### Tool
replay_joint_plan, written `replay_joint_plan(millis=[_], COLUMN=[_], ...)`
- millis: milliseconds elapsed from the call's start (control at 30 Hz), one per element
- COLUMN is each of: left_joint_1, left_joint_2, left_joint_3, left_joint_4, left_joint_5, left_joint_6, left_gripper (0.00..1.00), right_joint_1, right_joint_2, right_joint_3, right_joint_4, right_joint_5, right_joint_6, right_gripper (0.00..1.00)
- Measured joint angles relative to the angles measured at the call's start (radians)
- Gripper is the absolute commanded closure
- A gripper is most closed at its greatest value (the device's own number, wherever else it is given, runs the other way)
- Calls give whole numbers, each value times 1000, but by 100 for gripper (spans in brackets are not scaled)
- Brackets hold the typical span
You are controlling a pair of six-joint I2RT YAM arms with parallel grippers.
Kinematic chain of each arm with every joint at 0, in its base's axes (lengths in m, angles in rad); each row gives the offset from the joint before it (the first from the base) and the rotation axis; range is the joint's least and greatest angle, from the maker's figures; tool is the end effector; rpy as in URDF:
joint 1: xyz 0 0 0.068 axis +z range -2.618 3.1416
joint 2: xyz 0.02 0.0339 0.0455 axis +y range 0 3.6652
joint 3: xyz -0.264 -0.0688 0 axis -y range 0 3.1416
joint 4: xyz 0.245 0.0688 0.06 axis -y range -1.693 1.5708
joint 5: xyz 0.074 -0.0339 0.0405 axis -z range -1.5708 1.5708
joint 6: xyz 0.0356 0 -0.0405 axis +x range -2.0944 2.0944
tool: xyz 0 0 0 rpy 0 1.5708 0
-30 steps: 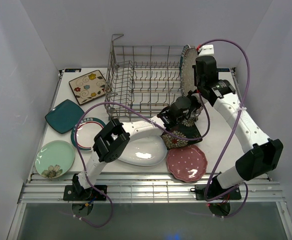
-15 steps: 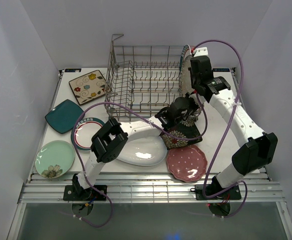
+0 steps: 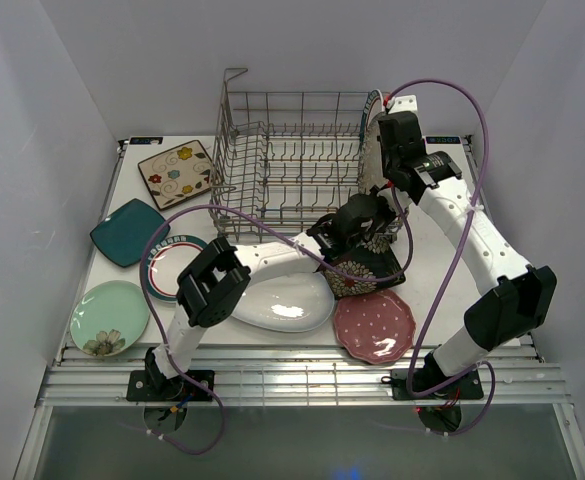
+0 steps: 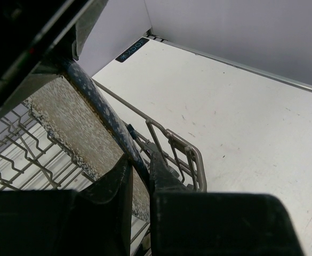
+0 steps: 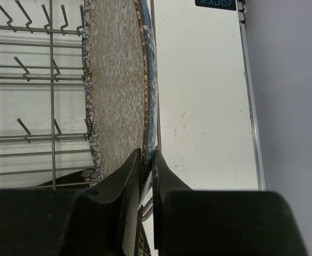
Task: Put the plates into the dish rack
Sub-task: Insert the plate into the dish rack.
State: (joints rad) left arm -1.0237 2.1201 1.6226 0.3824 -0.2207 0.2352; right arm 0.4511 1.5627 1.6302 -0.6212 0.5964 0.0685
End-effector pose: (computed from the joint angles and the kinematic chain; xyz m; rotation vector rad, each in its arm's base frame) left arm 0.2719 -0.4313 0.2620 0.8606 1.4654 -0.4058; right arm 0.3203 0.1330 0.3995 -0.0440 2.0342 -0.3085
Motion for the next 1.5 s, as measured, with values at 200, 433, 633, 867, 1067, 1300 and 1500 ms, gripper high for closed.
replay_joint_plan(millis=[200,433,633,867,1067,1300,1500], left_joint_1=[-5,-12,-14,-16,-12,1,-6], left_joint_2=[-16,-25,-42,-45,-55,-66,-67], left_joint_3=[-8,-13,-26,-27,-27,-25,-26], left_joint_4=[-16,-28,-38,-44,-64,-98,-117], left_joint_5=[2,2,2,2,43,110,126], left_joint_6=[-3,-5,-6,-8,-24,-105,-113], left_gripper=[100,100,96,73,60,57,52], right_joint_1=[5,7,15,16,19,88,91], right_joint_2=[-1,-8,-10,-10,-10,-80,-101], right_joint_3=[13,13,21,26,27,37,37], right_joint_4=[-28,-44,-62,-72,-34,73,109], right_joint_5=[5,9,10,10,14,2,2], right_joint_6=[5,11,14,19,12,6,6], right_gripper=[92,92,91,83,77,76,76])
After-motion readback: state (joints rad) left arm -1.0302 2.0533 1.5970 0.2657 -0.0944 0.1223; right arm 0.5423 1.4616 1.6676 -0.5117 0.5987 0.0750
